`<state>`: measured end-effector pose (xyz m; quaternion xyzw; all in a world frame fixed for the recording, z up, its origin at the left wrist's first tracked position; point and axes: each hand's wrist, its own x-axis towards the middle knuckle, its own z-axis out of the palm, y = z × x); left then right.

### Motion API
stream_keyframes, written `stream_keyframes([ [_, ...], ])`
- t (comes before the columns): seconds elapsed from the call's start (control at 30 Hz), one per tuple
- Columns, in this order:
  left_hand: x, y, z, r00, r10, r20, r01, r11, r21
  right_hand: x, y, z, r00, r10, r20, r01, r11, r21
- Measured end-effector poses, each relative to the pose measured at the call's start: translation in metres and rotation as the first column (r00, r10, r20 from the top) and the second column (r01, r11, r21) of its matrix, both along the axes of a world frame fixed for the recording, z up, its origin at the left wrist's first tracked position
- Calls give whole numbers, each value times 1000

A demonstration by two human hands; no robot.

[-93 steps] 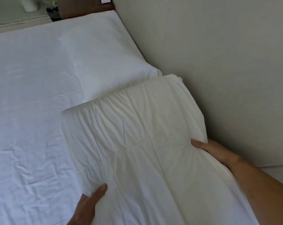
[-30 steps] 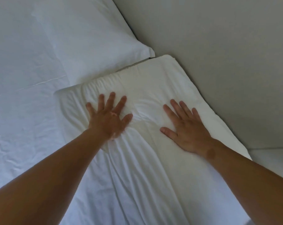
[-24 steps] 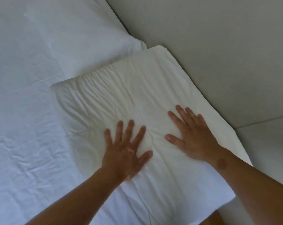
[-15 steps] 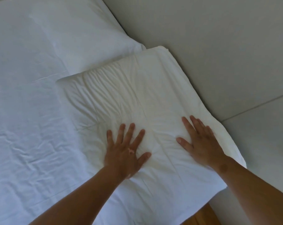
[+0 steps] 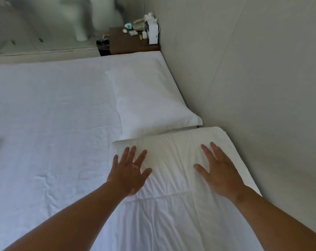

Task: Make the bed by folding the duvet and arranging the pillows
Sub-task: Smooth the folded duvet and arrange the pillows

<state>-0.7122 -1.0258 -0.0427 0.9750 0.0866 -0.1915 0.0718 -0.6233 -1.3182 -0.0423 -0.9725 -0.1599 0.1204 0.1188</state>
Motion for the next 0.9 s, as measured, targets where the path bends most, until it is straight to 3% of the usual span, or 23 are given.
stream_keyframes([
  [0.1, 75, 5, -12, 995, 72, 66, -69, 996, -60, 87, 38, -19, 992, 114, 55, -113, 993, -19],
  [0.17, 114, 9, -30, 974, 223, 49, -214, 967, -140, 131, 55, -40, 990, 131, 43, -130, 991, -17],
  [0.3, 152, 18, -85, 869, 495, 5, -488, 859, -153, 188, 74, -91, 996, -22, -87, 32, 993, 116],
  [0.43, 178, 36, -130, 718, 695, 15, -673, 700, -237, 223, 89, -138, 984, -169, -63, 179, 961, 211],
  [0.7, 199, 65, -184, 514, 857, -47, -803, 461, -378, 265, 107, -194, 966, -208, 155, 169, 959, 229],
  [0.9, 212, 60, -202, 427, 902, 58, -746, 387, -542, 282, 104, -216, 953, -301, 32, 271, 897, 350],
])
